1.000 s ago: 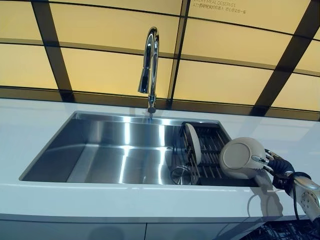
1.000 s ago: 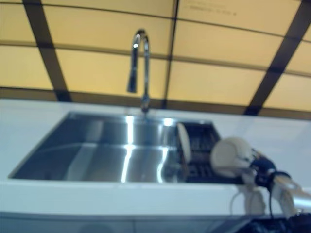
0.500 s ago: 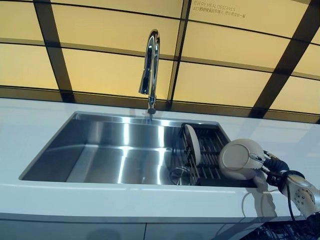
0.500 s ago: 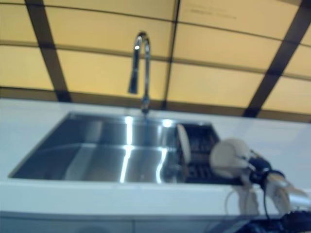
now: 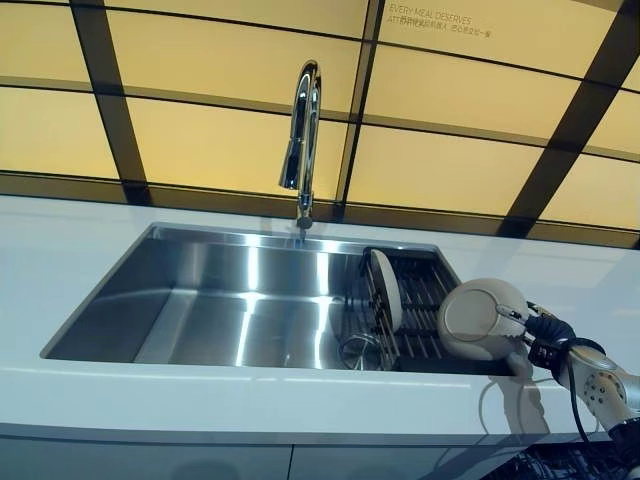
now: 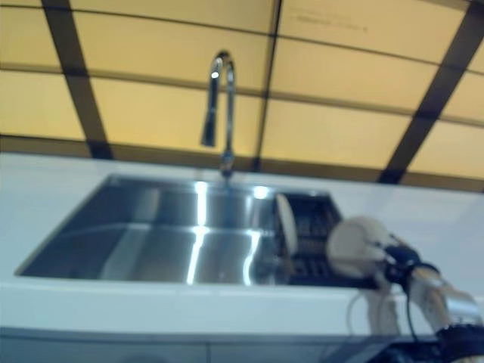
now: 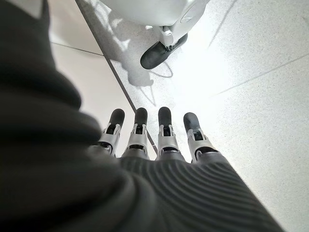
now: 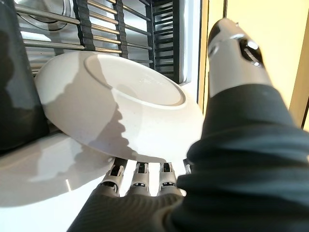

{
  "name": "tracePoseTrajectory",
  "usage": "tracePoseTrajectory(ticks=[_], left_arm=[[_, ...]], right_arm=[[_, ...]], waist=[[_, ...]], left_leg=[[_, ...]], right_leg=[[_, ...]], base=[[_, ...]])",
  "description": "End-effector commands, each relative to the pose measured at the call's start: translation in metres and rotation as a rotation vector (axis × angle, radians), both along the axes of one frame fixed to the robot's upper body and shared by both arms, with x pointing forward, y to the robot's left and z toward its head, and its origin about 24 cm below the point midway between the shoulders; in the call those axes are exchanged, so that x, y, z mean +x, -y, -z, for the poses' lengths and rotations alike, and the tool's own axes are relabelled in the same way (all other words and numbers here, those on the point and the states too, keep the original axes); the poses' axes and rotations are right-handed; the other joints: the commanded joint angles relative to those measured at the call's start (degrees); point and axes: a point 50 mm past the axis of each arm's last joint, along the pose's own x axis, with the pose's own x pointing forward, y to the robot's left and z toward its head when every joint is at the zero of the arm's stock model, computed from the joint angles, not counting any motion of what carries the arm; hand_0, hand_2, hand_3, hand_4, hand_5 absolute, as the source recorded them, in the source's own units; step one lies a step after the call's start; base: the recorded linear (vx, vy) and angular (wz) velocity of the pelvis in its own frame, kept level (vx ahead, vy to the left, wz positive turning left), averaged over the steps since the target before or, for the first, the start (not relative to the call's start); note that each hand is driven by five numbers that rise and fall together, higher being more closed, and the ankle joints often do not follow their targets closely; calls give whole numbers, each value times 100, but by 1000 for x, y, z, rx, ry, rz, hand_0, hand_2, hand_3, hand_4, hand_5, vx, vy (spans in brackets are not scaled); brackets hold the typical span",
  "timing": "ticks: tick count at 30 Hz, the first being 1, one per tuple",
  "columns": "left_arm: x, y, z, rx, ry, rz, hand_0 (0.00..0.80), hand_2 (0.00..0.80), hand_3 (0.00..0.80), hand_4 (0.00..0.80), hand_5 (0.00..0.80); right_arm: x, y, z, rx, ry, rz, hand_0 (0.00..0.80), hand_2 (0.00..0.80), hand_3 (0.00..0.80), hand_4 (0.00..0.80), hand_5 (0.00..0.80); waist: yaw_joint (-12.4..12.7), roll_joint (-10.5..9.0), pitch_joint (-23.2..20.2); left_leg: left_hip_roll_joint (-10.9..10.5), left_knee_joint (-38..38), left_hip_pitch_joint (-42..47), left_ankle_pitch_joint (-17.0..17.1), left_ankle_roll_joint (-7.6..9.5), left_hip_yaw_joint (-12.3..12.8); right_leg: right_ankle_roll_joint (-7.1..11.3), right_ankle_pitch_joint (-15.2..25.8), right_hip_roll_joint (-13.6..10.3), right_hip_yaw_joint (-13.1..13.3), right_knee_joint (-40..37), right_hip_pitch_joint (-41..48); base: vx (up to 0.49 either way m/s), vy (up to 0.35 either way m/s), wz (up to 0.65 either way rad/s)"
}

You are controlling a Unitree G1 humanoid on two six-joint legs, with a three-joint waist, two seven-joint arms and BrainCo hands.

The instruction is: Take plates into dishwasher

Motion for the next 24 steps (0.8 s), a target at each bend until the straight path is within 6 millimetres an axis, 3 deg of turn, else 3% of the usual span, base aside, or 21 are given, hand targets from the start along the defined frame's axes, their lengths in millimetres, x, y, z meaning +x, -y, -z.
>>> tracePoseTrajectory(ticks=[1,6,8,13,14,20,24], left_arm=[[8,-2,-1,24,-5,19,0,0,0,0,0],[7,-3,-1,24,-5,18,0,0,0,0,0],[8,-3,-1,24,-4,18,0,0,0,0,0],[8,-3,-1,24,-3,18,0,0,0,0,0],[8,-3,-2,24,-2,19,0,0,0,0,0],[9,-2,-1,26,-3,15,0,0,0,0,0],[8,-3,-1,27,-2,16,0,0,0,0,0]], right_arm=[[17,-13,-17,38,77,-19,0,0,0,0,0],[17,-13,-17,37,78,-18,0,0,0,0,0],[17,-13,-17,38,78,-20,113,113,113,113,113],[18,-13,-17,37,79,-23,232,232,232,232,232],[18,-13,-17,37,80,-23,317,317,317,317,317],[18,-14,-16,36,81,-31,411,411,411,411,411],[19,-15,-17,36,84,-31,417,417,417,417,417]], waist=[[174,29,-99],[180,34,-100],[184,31,-99],[189,33,-90],[192,32,-83],[186,22,-88],[195,25,-80]], left_leg=[[-28,52,204,-585,10,-31],[-35,47,206,-584,12,-51],[-37,45,201,-583,14,-53],[-39,47,193,-578,15,-56],[-39,47,192,-577,15,-58],[-35,40,199,-583,12,-54],[-37,39,192,-581,12,-61]], right_leg=[[550,-7,-198,-314,254,-196],[555,-4,-203,-316,257,-198],[554,-1,-204,-318,255,-202],[554,0,-207,-319,261,-210],[552,0,-208,-323,260,-209],[554,-2,-211,-331,259,-204],[557,-4,-215,-342,270,-216]], base=[[-5,1,3],[0,0,0],[0,0,0],[0,0,0],[0,0,0],[0,0,0],[0,0,0]])
